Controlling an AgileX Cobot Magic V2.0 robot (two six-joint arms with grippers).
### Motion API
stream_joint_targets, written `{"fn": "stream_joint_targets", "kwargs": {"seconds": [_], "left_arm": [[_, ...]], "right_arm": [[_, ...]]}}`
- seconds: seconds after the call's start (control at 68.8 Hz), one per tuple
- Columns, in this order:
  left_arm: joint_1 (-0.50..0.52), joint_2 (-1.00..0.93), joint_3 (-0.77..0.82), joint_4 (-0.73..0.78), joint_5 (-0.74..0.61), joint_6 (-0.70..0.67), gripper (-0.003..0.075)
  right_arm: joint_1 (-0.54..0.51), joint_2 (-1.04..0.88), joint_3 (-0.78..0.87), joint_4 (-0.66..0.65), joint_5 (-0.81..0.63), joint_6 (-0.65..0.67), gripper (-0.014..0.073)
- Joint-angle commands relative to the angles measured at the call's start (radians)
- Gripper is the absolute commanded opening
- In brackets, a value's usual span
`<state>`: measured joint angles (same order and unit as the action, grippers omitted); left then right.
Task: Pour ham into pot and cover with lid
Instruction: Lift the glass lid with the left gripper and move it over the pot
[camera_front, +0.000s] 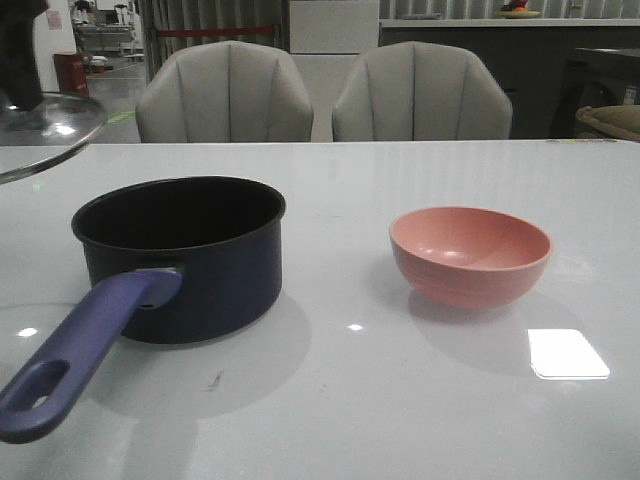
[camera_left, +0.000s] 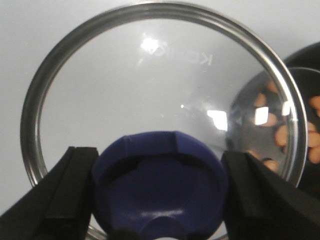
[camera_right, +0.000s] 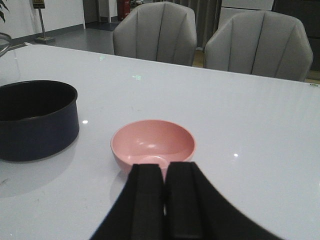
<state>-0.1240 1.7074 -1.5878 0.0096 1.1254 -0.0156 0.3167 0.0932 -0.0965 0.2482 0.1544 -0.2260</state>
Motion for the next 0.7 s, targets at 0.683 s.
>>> {"fn": "stream_joint_targets", "kwargs": {"seconds": [0.683], "left_arm": [[-0.316, 0.173, -0.248, 0.036, 0.125, 0.005, 0.0267]], "right_arm": [[0.000, 0.007, -0.028, 0.004, -0.084, -0.010, 0.0151]]}}
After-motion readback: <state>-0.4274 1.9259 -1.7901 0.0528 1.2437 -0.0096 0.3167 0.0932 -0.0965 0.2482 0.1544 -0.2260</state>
